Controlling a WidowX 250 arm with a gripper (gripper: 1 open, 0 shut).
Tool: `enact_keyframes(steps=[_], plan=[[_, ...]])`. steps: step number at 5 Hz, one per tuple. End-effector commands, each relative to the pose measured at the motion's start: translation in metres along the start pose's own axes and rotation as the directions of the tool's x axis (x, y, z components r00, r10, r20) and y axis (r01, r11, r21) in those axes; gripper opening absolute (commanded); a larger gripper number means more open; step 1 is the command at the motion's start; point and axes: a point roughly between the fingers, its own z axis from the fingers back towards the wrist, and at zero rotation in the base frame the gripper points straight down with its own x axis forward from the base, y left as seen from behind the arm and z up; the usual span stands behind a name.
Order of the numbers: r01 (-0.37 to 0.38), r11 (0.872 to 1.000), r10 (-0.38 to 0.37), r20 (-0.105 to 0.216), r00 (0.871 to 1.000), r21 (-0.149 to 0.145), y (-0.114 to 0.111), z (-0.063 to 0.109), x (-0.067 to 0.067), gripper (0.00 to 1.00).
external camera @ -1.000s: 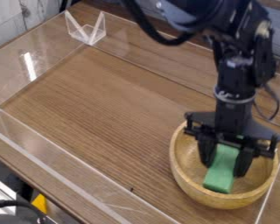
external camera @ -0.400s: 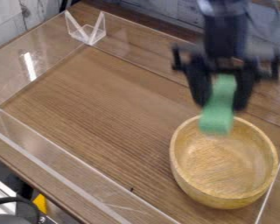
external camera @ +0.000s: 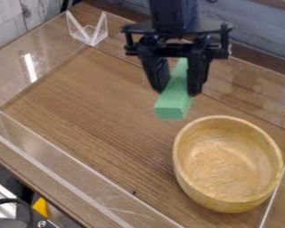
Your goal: Remove the green block from inside the brown bowl and put it on the table
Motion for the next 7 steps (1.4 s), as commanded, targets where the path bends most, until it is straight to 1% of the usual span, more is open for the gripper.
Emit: enact_keyframes(steps=[1, 2, 3, 7], plan=[[0.036, 0.999, -0.036, 0.035, 0.999, 0.007, -0.004, -0.004, -0.004, 0.00], [0.038, 0.999, -0.039, 0.034, 0.999, 0.026, -0.004, -0.016, -0.007, 0.00], [0.036, 0.999, -0.037, 0.036, 0.999, 0.034, -0.003, -0.022, -0.008, 0.00], [0.022, 0.999, -0.023, 0.034, 0.999, 0.050, -0.005, -0.029, -0.008, 0.00]])
